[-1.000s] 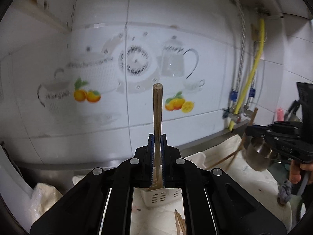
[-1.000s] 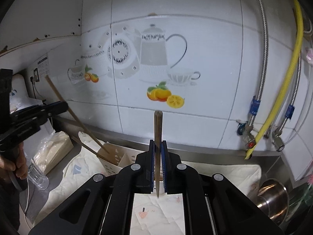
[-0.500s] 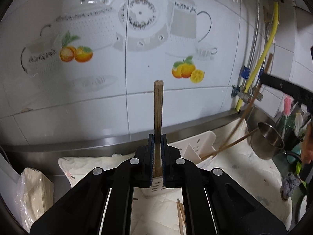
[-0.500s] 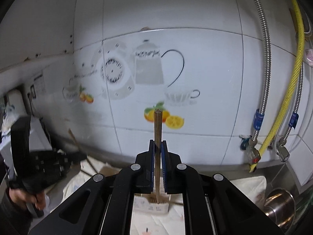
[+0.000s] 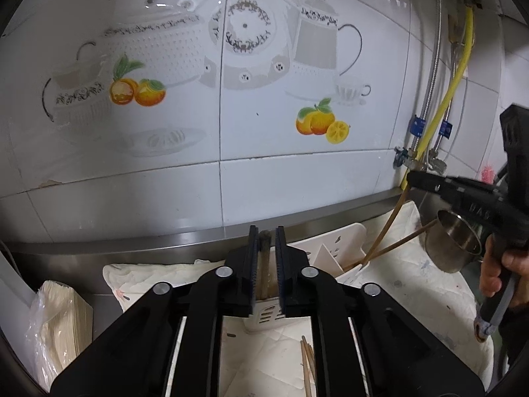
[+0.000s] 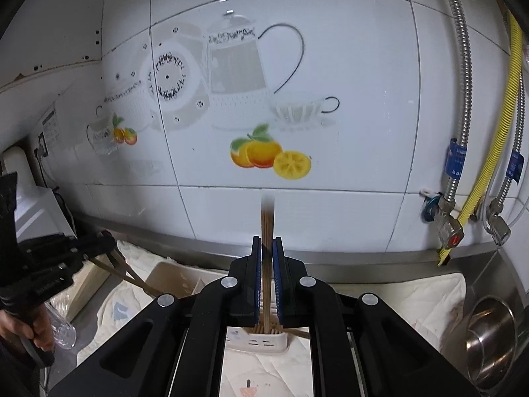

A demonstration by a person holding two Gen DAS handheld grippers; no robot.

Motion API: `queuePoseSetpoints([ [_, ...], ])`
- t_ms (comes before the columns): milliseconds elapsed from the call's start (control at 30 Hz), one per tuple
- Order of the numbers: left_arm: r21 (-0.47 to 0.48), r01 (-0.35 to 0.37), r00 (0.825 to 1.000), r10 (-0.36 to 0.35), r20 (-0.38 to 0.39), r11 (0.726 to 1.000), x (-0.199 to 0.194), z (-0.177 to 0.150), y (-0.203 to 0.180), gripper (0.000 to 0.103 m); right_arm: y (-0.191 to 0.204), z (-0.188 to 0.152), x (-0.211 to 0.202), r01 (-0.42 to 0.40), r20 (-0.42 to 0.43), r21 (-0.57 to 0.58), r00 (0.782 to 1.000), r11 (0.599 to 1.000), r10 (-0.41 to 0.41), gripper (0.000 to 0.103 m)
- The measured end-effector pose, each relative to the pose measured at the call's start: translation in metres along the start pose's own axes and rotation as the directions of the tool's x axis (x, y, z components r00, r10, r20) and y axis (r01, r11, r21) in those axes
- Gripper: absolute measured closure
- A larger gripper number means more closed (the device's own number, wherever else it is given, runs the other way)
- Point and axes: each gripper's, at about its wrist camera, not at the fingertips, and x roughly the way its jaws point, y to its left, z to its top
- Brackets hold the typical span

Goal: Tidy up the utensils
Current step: 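Release the left gripper's chopstick into the holder while the right gripper releases its own, then lower the left gripper onto a chopstick and close while the right gripper grasps another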

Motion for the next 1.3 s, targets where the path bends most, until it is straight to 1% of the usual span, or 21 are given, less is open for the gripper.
queuePoseSetpoints([
  [133,-0.003,-0.008,1.0,0.008,0.022,1.0,-0.011,0.0,0.001,0.079,0.001,-0.002,-0.003,0.013,0.004,-0.01,1.0,1.0,-0.013,0.095],
  [200,-0.016,-0.013,0.999,0.013,0.041,1.0,-0.021,0.0,0.002,0.071,0.0,-0.002,-0.008,0.016,0.012,-0.007,1.0,1.0,-0.016,0.092],
  [233,-0.02,-0.012,0.999,0.013,0.049,1.0,-0.026,-0.001,0.002,0.07,0.0,-0.003,-0.013,0.017,0.02,-0.005,1.0,1.0,-0.017,0.089],
  [267,-0.022,-0.011,0.998,0.012,0.055,1.0,-0.03,-0.001,0.002,0.069,0.0,-0.003,-0.016,0.018,0.026,-0.004,1.0,1.0,-0.018,0.088],
  [333,-0.018,-0.013,0.997,0.014,0.069,1.0,-0.042,-0.005,0.0,0.067,0.0,-0.007,-0.027,0.017,0.037,-0.007,0.999,1.0,-0.017,0.087],
  [400,-0.009,-0.025,0.997,0.026,0.076,1.0,-0.052,-0.012,-0.003,0.063,0.002,-0.013,-0.038,0.009,0.046,-0.009,0.999,1.0,-0.009,0.085],
  [433,-0.005,-0.027,0.997,0.027,0.075,1.0,-0.057,-0.018,-0.006,0.063,0.004,-0.018,-0.045,0.001,0.048,-0.012,0.999,1.0,0.0,0.083],
  [500,-0.008,-0.016,0.997,0.017,0.07,1.0,-0.063,-0.029,-0.008,0.062,0.007,-0.029,-0.055,-0.009,0.047,-0.022,0.999,1.0,0.01,0.083],
  [700,-0.014,0.02,1.0,-0.02,0.01,1.0,-0.069,-0.072,-0.018,0.061,0.019,-0.086,-0.074,-0.055,-0.014,-0.031,0.998,0.998,0.054,0.083],
  [800,-0.012,0.034,0.999,-0.034,-0.032,0.999,-0.068,-0.098,-0.024,0.061,0.025,-0.124,-0.078,-0.068,-0.067,-0.025,0.996,0.997,0.066,0.083],
  [933,-0.017,0.037,0.996,-0.038,-0.083,0.999,-0.063,-0.127,-0.029,0.061,0.031,-0.164,-0.082,-0.059,-0.117,-0.035,0.992,0.998,0.054,0.083],
  [1067,-0.04,0.069,0.986,-0.074,-0.148,0.997,-0.057,-0.16,-0.032,0.061,0.033,-0.2,-0.086,-0.054,-0.165,-0.03,0.985,0.998,0.049,0.083],
  [1167,-0.054,0.087,0.976,-0.096,-0.196,0.995,-0.052,-0.183,-0.033,0.061,0.034,-0.228,-0.087,-0.057,-0.221,-0.014,0.974,0.998,0.053,0.083],
  [1300,-0.068,0.096,0.964,-0.11,-0.243,0.993,-0.047,-0.207,-0.036,0.061,0.035,-0.254,-0.087,-0.059,-0.269,0.005,0.961,0.998,0.058,0.083],
])
